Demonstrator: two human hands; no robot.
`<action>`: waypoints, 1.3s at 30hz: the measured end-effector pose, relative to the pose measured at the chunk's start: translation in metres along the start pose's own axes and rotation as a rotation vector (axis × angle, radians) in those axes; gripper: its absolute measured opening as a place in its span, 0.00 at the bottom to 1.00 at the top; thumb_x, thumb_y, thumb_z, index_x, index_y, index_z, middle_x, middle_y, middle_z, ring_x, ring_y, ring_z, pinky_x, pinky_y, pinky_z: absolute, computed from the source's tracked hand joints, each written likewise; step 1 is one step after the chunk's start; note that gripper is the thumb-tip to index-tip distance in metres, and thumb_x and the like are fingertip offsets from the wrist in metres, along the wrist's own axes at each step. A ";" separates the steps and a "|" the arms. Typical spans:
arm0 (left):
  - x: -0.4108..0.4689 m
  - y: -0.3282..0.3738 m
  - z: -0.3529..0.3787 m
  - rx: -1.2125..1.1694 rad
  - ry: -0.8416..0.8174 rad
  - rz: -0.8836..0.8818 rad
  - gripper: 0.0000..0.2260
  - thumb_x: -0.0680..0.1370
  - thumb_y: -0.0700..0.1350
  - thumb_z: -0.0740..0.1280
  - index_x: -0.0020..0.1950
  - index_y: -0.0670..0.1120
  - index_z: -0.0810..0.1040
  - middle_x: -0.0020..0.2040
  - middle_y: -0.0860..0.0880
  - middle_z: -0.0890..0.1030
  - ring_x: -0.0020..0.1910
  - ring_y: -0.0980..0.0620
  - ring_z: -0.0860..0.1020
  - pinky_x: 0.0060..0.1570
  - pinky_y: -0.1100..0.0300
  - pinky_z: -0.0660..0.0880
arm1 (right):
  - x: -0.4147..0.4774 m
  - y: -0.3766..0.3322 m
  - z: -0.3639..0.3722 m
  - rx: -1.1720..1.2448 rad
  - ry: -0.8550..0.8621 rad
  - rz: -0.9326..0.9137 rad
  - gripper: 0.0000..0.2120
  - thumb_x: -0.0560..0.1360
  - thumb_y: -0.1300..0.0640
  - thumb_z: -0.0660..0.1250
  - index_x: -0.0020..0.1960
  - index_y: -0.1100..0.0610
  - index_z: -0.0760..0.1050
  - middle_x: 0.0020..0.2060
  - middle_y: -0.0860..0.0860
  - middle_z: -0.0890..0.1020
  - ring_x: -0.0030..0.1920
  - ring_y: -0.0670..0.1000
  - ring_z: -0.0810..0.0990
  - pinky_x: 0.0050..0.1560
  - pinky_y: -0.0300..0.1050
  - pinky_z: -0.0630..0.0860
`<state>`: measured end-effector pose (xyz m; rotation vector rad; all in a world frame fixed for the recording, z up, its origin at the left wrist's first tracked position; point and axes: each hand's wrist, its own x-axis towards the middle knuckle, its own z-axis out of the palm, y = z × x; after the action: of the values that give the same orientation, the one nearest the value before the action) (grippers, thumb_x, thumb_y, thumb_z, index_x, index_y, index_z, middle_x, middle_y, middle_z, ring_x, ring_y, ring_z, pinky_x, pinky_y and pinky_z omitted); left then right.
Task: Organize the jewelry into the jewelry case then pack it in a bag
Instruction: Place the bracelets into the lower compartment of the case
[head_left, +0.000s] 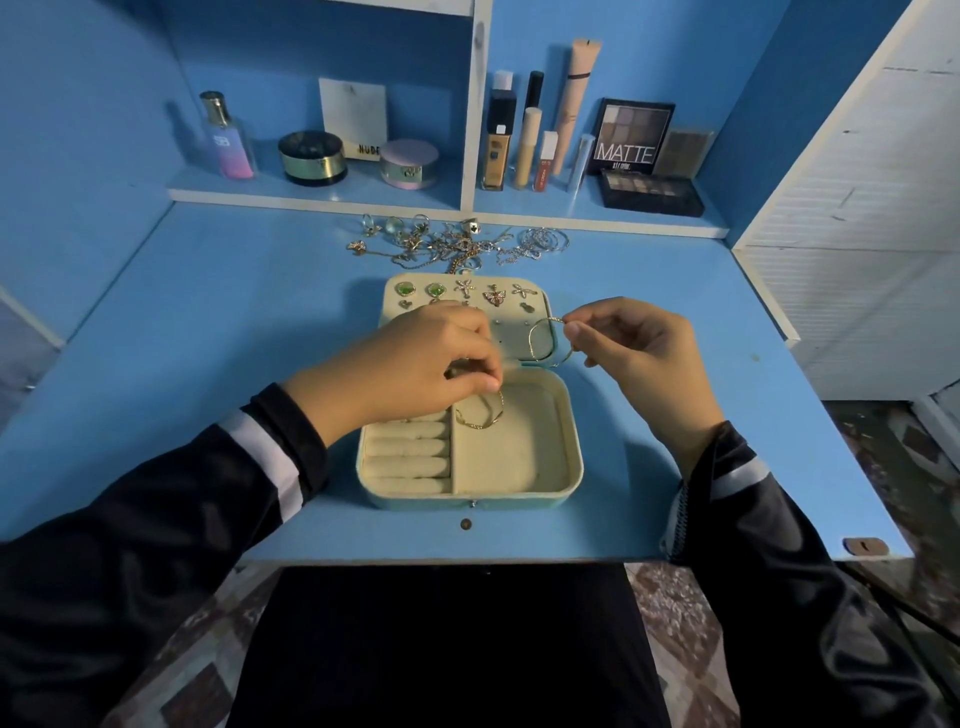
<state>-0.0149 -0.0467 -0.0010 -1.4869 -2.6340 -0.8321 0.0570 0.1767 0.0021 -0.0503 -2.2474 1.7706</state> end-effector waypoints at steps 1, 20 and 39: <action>0.000 0.000 0.000 0.010 0.001 0.003 0.03 0.76 0.47 0.73 0.46 0.50 0.85 0.41 0.57 0.74 0.44 0.62 0.70 0.46 0.65 0.67 | -0.001 0.000 0.000 -0.007 -0.008 -0.001 0.05 0.74 0.64 0.71 0.43 0.56 0.82 0.36 0.48 0.84 0.36 0.45 0.79 0.38 0.36 0.76; -0.012 -0.019 0.002 -0.087 0.286 -0.188 0.10 0.77 0.49 0.70 0.57 0.48 0.83 0.56 0.53 0.79 0.56 0.56 0.78 0.61 0.58 0.75 | -0.006 -0.007 0.002 -0.495 -0.331 -0.194 0.03 0.73 0.59 0.73 0.44 0.52 0.84 0.39 0.43 0.83 0.40 0.46 0.74 0.39 0.31 0.66; -0.017 -0.019 0.004 -0.019 0.243 -0.298 0.15 0.80 0.47 0.67 0.67 0.48 0.78 0.69 0.54 0.75 0.68 0.59 0.70 0.69 0.67 0.60 | -0.017 -0.004 0.025 -1.009 -0.146 -0.524 0.07 0.67 0.60 0.69 0.39 0.51 0.85 0.27 0.49 0.78 0.34 0.57 0.74 0.31 0.39 0.64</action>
<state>-0.0204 -0.0662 -0.0168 -0.9357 -2.6988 -0.9864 0.0681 0.1483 -0.0033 0.4281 -2.6727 0.3063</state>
